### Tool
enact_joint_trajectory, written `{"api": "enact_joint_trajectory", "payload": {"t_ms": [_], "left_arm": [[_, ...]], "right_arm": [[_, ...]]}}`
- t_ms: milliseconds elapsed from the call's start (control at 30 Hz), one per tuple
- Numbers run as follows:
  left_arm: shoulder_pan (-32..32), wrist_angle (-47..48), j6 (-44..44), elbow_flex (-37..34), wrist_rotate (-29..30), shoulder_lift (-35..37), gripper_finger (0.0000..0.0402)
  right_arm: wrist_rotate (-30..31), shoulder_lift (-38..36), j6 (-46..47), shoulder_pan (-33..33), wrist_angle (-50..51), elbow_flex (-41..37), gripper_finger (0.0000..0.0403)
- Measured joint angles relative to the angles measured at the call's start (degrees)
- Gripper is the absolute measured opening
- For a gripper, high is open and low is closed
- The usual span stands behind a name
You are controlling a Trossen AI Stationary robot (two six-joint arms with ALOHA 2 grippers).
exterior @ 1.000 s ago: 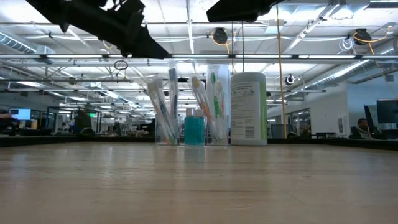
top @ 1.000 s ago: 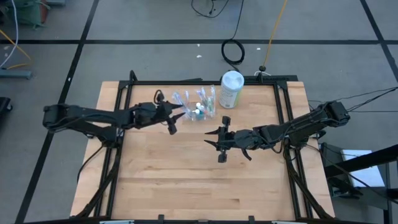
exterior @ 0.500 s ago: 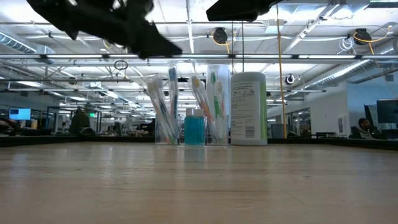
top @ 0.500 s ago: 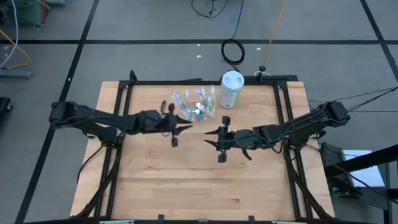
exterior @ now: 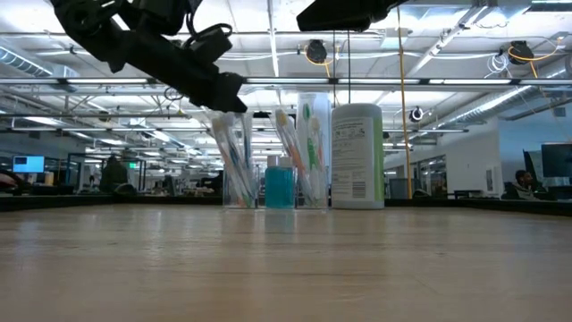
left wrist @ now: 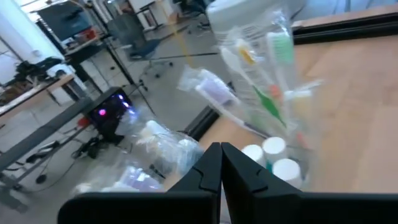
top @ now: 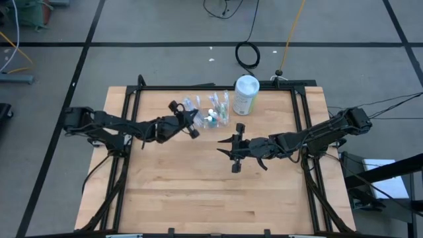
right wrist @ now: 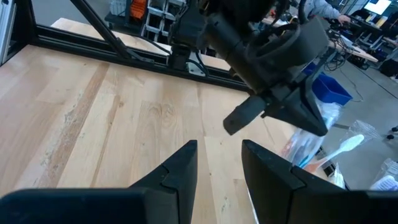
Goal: Pick & Place toothbrushing station
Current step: Put the blue toothbrush into the left compartment of the transparent organizer, then return to Home Position
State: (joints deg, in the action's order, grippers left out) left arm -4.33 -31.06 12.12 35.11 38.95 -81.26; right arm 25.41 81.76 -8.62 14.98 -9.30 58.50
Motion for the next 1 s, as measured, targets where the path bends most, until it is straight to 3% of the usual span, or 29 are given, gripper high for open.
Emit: {"api": "enact_joint_trajectory", "payload": {"t_ms": [400, 567, 667, 800, 867, 1000], "left_arm": [[-0.9, 3.1, -0.3, 0.0, -0.3, 1.9, 0.0011], [3.7, 8.0, -0.4, 0.0, -0.4, 10.2, 0.0004], [5.9, 15.2, -1.6, 0.0, -0.4, 16.2, 0.0007], [7.9, 26.4, -4.2, 0.0, -0.6, 25.3, 0.0014], [8.2, 32.4, -5.5, 0.0, -3.2, 30.0, 0.0008], [7.6, 39.1, -5.6, -1.1, -15.2, 38.2, 0.0006]], "right_arm": [[0.0, 0.0, 0.0, 0.0, 0.1, 0.0, 0.0116], [0.0, -1.8, 3.0, 0.8, 2.2, 0.0, 0.0115], [-0.1, -4.6, 4.9, 1.3, 7.1, -0.1, 0.0108], [-0.2, -9.2, 7.3, 1.6, 7.8, -5.7, 0.0094], [-0.1, -12.7, 7.6, 1.6, 7.7, -9.3, 0.0088], [-0.2, -21.1, 9.4, 1.6, 5.2, -16.8, 0.0081]]}}
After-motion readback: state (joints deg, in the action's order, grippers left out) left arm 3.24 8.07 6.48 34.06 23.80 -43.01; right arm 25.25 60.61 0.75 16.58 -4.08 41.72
